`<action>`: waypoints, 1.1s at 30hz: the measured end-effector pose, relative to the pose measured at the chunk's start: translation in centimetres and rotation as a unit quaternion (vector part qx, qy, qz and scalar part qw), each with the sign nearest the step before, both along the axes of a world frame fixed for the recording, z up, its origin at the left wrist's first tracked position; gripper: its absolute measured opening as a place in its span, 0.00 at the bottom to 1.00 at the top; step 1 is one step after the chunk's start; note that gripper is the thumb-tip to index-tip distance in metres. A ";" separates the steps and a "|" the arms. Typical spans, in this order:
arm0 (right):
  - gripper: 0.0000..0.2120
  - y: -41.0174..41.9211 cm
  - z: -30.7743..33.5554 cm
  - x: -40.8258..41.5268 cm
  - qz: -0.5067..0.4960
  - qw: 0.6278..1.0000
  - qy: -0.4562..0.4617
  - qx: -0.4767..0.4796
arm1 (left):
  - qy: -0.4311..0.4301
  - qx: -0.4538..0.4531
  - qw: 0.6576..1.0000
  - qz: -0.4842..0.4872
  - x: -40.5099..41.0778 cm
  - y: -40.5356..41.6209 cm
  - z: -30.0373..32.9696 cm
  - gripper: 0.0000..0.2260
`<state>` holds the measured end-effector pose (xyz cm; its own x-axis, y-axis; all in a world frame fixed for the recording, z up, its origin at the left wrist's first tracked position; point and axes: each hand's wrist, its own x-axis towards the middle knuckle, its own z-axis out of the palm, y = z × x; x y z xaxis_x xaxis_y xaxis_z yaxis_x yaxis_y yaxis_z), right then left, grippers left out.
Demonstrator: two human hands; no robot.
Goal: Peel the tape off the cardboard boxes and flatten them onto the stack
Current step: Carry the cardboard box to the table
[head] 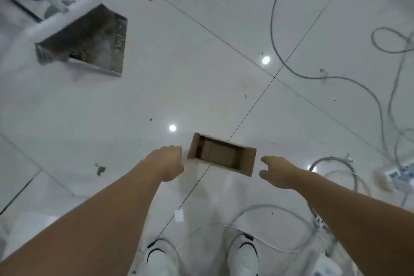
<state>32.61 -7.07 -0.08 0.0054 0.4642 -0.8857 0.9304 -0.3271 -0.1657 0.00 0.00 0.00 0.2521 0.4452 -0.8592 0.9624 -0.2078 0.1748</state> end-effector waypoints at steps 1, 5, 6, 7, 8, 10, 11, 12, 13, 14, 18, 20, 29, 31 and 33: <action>0.29 -0.6 -1.3 -0.4 -0.004 1.000 0.013 0.002 | -0.012 0.006 1.000 0.003 0.2 -0.3 -1.1 0.26; 0.26 -2.3 -5.5 -2.3 -0.064 0.989 0.112 0.069 | -0.141 0.039 0.987 0.070 1.3 -1.6 -4.5 0.32; 0.27 -2.4 -5.9 -2.8 -0.096 0.983 0.130 0.084 | -0.165 0.044 0.981 0.090 1.8 -1.9 -4.8 0.28; 0.28 -2.2 -6.0 -3.2 -0.138 0.973 0.154 0.103 | -0.184 0.043 0.976 0.109 2.1 -2.0 -4.8 0.25; 0.29 -1.8 -5.3 -3.6 -0.171 0.963 0.169 0.122 | -0.193 0.044 0.973 0.122 2.3 -1.9 -4.3 0.23; 0.32 -0.8 -3.7 -3.9 -0.218 0.948 0.181 0.147 | -0.203 0.041 0.968 0.141 2.3 -1.3 -2.7 0.19; 0.33 -0.1 -2.4 -3.9 -0.228 0.943 0.181 0.159 | -0.210 0.049 0.966 0.145 2.2 -0.8 -1.4 0.18; 0.32 0.9 -0.5 -4.0 -0.231 0.940 0.182 0.174 | -0.218 0.061 0.963 0.147 2.1 -0.1 0.3 0.17; 0.30 1.9 1.3 -4.2 -0.242 0.933 0.187 0.188 | -0.229 0.075 0.958 0.158 2.1 0.7 2.2 0.16; 0.28 3.0 3.4 -4.4 -0.255 0.927 0.192 0.198 | -0.246 0.090 0.949 0.177 2.0 1.7 4.3 0.17; 0.27 9.0 15.3 -5.7 -0.309 0.886 0.261 0.229 | -0.297 0.153 0.898 0.286 2.3 6.7 15.1 0.15; 0.28 12.4 22.7 -6.4 -0.344 0.851 0.314 0.242 | -0.307 0.176 0.870 0.342 2.5 9.5 21.5 0.17; 0.27 24.9 60.4 -9.4 -0.341 0.761 0.424 0.353 | -0.518 0.239 0.694 0.438 2.4 19.5 59.6 0.25; 0.28 25.7 69.7 -10.5 -0.313 0.756 0.435 0.375 | -0.540 0.251 0.683 0.422 1.5 20.4 68.6 0.24; 0.30 25.4 78.6 -11.5 -0.301 0.739 0.448 0.403 | -0.562 0.261 0.674 0.402 0.4 20.6 77.1 0.27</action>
